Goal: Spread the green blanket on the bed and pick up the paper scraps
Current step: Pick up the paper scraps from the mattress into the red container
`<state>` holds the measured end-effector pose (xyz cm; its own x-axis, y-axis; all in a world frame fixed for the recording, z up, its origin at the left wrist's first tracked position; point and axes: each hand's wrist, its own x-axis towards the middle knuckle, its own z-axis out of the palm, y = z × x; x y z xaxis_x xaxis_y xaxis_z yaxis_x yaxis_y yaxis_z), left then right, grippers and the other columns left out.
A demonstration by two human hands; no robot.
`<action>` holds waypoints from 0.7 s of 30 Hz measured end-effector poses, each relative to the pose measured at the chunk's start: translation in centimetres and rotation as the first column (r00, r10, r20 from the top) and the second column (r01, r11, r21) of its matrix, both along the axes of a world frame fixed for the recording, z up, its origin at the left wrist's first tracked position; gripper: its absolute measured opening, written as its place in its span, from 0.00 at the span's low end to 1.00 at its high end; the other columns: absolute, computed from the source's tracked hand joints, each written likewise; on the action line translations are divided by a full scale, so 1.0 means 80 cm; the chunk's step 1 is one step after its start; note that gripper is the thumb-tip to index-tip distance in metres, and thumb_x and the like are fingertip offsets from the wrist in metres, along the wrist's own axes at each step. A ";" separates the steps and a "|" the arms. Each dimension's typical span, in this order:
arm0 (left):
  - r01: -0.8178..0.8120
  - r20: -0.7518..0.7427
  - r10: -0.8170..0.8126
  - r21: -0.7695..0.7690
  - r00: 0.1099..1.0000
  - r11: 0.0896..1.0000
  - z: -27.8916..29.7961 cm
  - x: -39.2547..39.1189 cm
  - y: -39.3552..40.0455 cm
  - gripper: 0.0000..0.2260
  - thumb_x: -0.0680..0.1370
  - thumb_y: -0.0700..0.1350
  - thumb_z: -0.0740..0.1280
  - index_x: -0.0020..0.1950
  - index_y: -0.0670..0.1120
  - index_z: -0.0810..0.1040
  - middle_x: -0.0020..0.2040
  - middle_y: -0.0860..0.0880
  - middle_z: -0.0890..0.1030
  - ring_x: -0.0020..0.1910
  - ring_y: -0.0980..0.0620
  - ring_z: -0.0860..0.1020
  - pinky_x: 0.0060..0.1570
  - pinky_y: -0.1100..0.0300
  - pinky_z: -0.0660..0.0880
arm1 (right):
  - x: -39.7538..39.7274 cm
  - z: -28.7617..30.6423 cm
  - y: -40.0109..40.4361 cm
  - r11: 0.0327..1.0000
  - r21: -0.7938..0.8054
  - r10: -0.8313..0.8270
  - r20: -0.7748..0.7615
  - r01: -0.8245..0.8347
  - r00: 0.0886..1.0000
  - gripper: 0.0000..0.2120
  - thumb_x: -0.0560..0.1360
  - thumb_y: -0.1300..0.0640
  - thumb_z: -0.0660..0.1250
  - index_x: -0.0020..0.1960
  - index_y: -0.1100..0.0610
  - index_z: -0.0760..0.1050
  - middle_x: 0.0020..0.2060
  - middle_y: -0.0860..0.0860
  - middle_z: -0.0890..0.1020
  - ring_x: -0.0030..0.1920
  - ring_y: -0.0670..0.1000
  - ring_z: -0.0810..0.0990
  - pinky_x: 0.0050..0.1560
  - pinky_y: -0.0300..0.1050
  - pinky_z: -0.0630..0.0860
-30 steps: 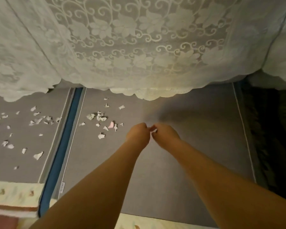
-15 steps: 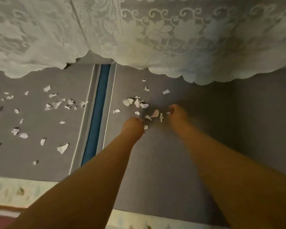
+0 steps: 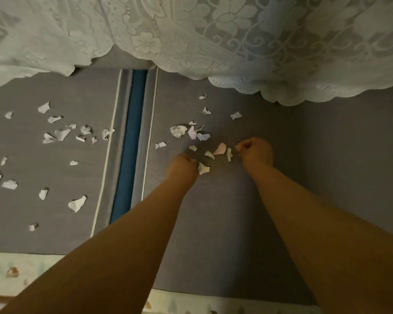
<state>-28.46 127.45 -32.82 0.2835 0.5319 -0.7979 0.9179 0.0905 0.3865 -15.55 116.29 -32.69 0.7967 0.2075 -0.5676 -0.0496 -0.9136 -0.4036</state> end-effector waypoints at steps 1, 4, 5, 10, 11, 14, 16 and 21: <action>0.001 -0.008 -0.001 -0.004 1.000 1.000 0.002 0.003 0.000 0.14 0.81 0.45 0.61 0.64 0.39 0.73 0.59 0.37 0.79 0.59 0.40 0.78 0.62 0.46 0.74 | -0.003 0.001 -0.001 0.999 0.048 -0.024 -0.002 0.024 1.000 0.08 0.79 0.58 0.65 0.55 0.57 0.80 0.55 0.55 0.82 0.56 0.54 0.80 0.54 0.46 0.75; 0.015 -0.028 -0.015 0.018 0.999 1.000 0.007 0.013 0.003 0.14 0.81 0.43 0.60 0.65 0.39 0.72 0.60 0.37 0.78 0.60 0.40 0.77 0.62 0.47 0.74 | -0.010 0.001 0.004 0.993 0.103 -0.047 -0.045 0.052 0.998 0.07 0.77 0.59 0.67 0.54 0.54 0.79 0.54 0.52 0.82 0.53 0.51 0.81 0.51 0.44 0.76; 0.006 -0.030 -0.006 0.025 1.000 1.000 0.008 0.016 0.004 0.14 0.81 0.42 0.60 0.65 0.39 0.72 0.60 0.37 0.78 0.60 0.40 0.77 0.62 0.47 0.74 | -0.013 0.000 0.005 0.994 0.096 -0.041 -0.069 0.048 0.997 0.09 0.76 0.60 0.68 0.56 0.54 0.79 0.55 0.52 0.82 0.54 0.51 0.81 0.53 0.45 0.77; -0.205 0.011 0.207 -0.072 0.978 0.976 0.007 0.023 0.004 0.12 0.81 0.41 0.59 0.60 0.38 0.75 0.52 0.37 0.81 0.51 0.40 0.81 0.54 0.48 0.79 | -0.024 -0.012 0.013 0.993 -0.075 0.087 -0.072 -0.092 0.994 0.14 0.77 0.54 0.69 0.60 0.57 0.79 0.56 0.56 0.82 0.58 0.56 0.80 0.59 0.52 0.77; -0.269 0.004 0.272 -0.123 0.962 0.955 0.009 0.024 0.001 0.11 0.81 0.41 0.60 0.59 0.38 0.76 0.47 0.39 0.82 0.46 0.42 0.82 0.49 0.50 0.80 | -0.023 -0.012 0.014 0.989 -0.117 0.078 -0.072 -0.086 0.994 0.15 0.77 0.54 0.68 0.62 0.58 0.79 0.58 0.57 0.81 0.60 0.58 0.79 0.60 0.52 0.77; -0.446 -0.015 0.462 -0.287 0.887 0.848 0.019 0.030 -0.010 0.13 0.82 0.45 0.59 0.59 0.38 0.77 0.40 0.43 0.78 0.39 0.47 0.78 0.43 0.55 0.77 | -0.025 -0.007 0.017 0.991 -0.133 0.012 -0.125 -0.029 0.992 0.15 0.78 0.53 0.66 0.62 0.59 0.79 0.59 0.58 0.81 0.61 0.58 0.79 0.58 0.48 0.75; -0.498 -0.001 0.533 -0.355 0.846 0.791 0.025 0.034 -0.021 0.16 0.83 0.48 0.56 0.57 0.39 0.78 0.40 0.44 0.79 0.37 0.49 0.78 0.41 0.57 0.78 | -0.033 -0.001 0.019 0.998 -0.051 0.021 -0.204 -0.031 0.979 0.15 0.77 0.51 0.67 0.61 0.57 0.79 0.58 0.56 0.81 0.59 0.57 0.80 0.54 0.48 0.74; -0.540 0.029 0.595 -0.386 0.803 0.748 0.025 0.042 -0.031 0.16 0.82 0.54 0.56 0.50 0.43 0.77 0.41 0.43 0.79 0.38 0.48 0.80 0.50 0.52 0.81 | -0.049 0.011 0.028 0.974 0.029 0.222 -0.304 -0.224 0.927 0.18 0.74 0.49 0.70 0.60 0.57 0.78 0.59 0.57 0.81 0.58 0.57 0.81 0.61 0.55 0.76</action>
<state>-25.08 124.93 -30.78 0.1408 0.3317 -0.9328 0.5917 0.7272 0.3479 -19.47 118.50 -31.82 0.5201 0.3554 -0.7766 0.0367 -0.9177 -0.3955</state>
